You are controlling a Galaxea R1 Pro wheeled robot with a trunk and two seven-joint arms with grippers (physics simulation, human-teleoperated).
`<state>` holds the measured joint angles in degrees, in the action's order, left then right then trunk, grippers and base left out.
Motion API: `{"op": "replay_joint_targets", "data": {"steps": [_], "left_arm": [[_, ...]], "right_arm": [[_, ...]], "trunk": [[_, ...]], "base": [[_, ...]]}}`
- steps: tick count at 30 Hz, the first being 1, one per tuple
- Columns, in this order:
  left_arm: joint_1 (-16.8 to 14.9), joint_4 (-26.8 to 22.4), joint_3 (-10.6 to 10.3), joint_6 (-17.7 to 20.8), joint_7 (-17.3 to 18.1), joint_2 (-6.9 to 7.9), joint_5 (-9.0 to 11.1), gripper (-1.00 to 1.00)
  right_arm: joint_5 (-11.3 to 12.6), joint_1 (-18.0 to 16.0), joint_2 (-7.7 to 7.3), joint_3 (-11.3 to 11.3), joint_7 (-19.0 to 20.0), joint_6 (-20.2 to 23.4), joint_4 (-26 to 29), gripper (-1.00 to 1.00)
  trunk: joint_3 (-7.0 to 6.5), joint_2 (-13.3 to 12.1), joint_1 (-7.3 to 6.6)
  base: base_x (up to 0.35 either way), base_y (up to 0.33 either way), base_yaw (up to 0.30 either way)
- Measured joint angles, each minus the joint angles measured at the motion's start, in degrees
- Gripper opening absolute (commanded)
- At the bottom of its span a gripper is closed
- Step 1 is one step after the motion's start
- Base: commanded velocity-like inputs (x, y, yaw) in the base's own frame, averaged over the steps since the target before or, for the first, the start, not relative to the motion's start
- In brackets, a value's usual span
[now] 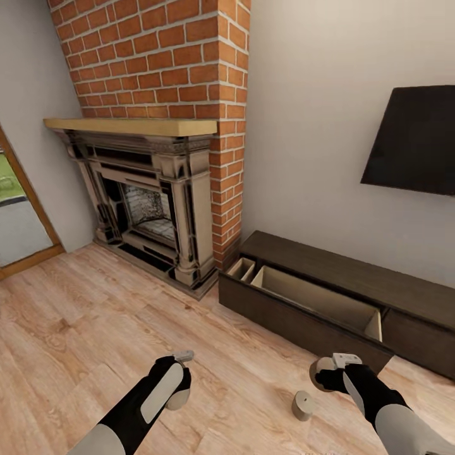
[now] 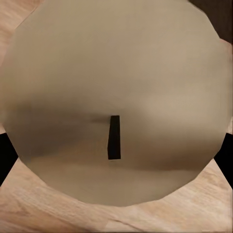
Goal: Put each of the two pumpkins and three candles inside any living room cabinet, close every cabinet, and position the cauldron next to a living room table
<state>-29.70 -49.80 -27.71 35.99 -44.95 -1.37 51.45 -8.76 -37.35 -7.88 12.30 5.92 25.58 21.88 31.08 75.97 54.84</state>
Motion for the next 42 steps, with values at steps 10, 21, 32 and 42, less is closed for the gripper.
{"op": "replay_joint_targets", "data": {"steps": [10, 21, 32, 42], "left_arm": [[0.0, 0.1, -0.7, 0.0, 0.1, 0.25, 0.0, -1.0], [0.0, 0.1, -0.4, -0.1, 2.3, 0.55, 0.0, -1.0], [-2.9, -1.0, -0.3, 0.3, 2.8, -0.3, 0.0, -1.0], [-10.0, -1.6, 0.0, 0.5, 3.9, -1.53, 1.2, -1.0]], "right_arm": [[-0.5, 0.1, 0.19, -0.2, 0.2, 0.0, -1.6, -1.0], [-0.2, 0.1, -0.12, 0.4, 0.1, 5.0, 2.1, -1.0], [-0.4, 0.1, -2.97, 14.2, 0.4, 23.2, 20.2, -1.0], [0.0, 0.1, -2.69, 14.5, 0.5, 31.6, 32.7, -1.0]], "trunk": [[0.0, 0.0, 0.0], [-0.19, 0.0, 0.0], [-0.68, 0.0, 0.0], [-0.86, 0.0, 0.0]], "base": [[0.061, 0.0, -0.104], [0.159, 0.084, -0.166], [0.252, 0.184, -0.269], [0.266, 0.17, -0.08]]}}
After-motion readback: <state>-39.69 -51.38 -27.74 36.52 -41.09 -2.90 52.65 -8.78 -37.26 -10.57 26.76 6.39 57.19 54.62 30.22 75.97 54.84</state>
